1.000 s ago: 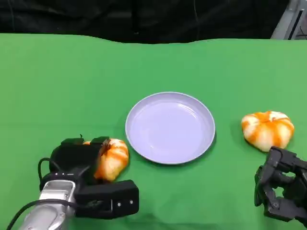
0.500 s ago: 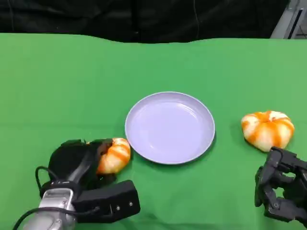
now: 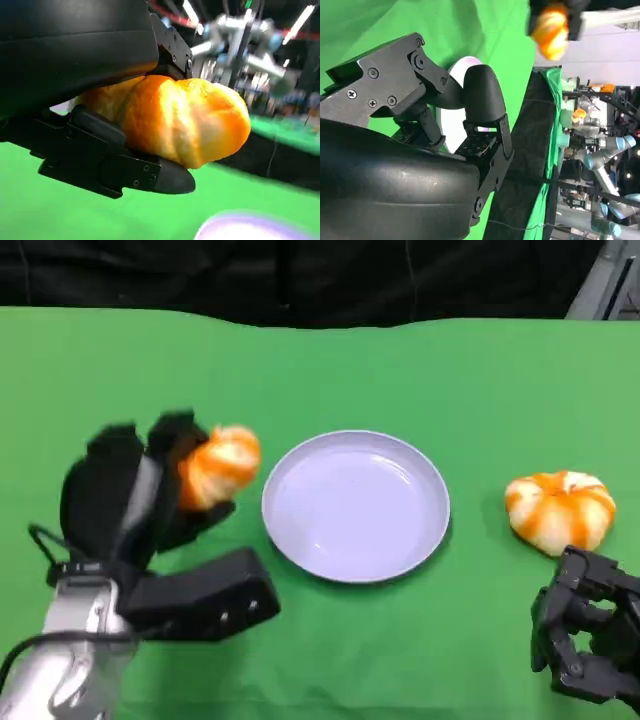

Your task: Grasp the bread from the table and place it into the plate.

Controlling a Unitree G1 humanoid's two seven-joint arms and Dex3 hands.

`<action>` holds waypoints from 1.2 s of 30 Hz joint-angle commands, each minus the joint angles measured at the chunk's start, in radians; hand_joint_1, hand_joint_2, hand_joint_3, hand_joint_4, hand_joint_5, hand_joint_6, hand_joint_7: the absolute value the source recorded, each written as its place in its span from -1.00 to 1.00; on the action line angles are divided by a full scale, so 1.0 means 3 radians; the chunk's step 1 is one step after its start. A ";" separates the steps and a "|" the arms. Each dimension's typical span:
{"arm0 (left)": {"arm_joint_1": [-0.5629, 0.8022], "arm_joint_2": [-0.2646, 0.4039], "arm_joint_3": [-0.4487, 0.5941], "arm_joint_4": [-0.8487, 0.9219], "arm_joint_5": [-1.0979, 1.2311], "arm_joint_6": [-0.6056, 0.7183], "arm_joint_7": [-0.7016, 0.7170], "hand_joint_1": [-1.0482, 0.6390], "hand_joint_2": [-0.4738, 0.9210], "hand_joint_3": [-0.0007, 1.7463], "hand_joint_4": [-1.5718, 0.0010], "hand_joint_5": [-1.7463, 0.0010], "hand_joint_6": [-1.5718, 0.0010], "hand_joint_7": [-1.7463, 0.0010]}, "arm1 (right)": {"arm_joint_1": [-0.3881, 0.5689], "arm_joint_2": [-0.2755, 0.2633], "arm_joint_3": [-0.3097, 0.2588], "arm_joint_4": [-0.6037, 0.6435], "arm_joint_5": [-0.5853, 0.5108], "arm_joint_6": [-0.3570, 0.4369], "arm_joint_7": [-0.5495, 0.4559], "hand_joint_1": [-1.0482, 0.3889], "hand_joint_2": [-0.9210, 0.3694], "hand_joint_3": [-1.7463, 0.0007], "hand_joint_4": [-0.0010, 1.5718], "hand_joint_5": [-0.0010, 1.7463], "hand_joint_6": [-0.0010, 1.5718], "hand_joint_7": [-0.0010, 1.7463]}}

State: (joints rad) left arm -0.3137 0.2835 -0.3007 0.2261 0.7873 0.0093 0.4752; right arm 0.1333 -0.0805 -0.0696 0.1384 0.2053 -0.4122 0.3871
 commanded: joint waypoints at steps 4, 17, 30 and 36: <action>-0.0362 -0.0125 -0.0078 -0.0183 0.0038 0.0053 -0.0334 0.15 0.91 -0.49 0.16 -1.00 0.25 -0.94 | -0.0006 -0.0061 -0.0036 0.0008 0.0017 0.0002 -0.0005 0.32 -0.50 -0.32 0.10 1.00 -0.09 0.95; -0.1415 -0.0645 -0.0388 0.1319 0.0005 -0.0021 -0.0340 0.18 0.96 -0.77 0.10 -1.00 0.22 -0.86 | 0.0035 -0.0039 -0.0007 -0.0043 -0.0014 -0.0001 -0.0051 0.32 -0.50 -0.30 0.10 1.00 -0.09 0.95; -0.1853 -0.0954 -0.0700 0.2756 -0.0064 -0.0536 -0.0120 -0.02 1.00 -0.85 0.28 -0.57 0.07 0.02 | 0.0073 -0.0013 0.0017 -0.0112 -0.0022 0.0003 -0.0079 0.29 -0.48 -0.31 0.11 1.00 -0.06 0.93; -0.1830 -0.0971 -0.0817 0.2790 -0.0043 -0.0470 -0.0452 -0.24 1.00 -0.58 0.15 0.83 0.04 0.96 | 0.0070 -0.0010 0.0017 -0.0102 -0.0012 -0.0006 -0.0067 0.29 -0.47 -0.32 0.12 1.00 -0.06 0.94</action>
State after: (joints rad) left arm -0.8485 -0.0120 -0.5283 1.0611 0.7803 -0.1409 0.3809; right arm 0.1486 -0.0764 -0.0623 0.1147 0.1923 -0.4104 0.3681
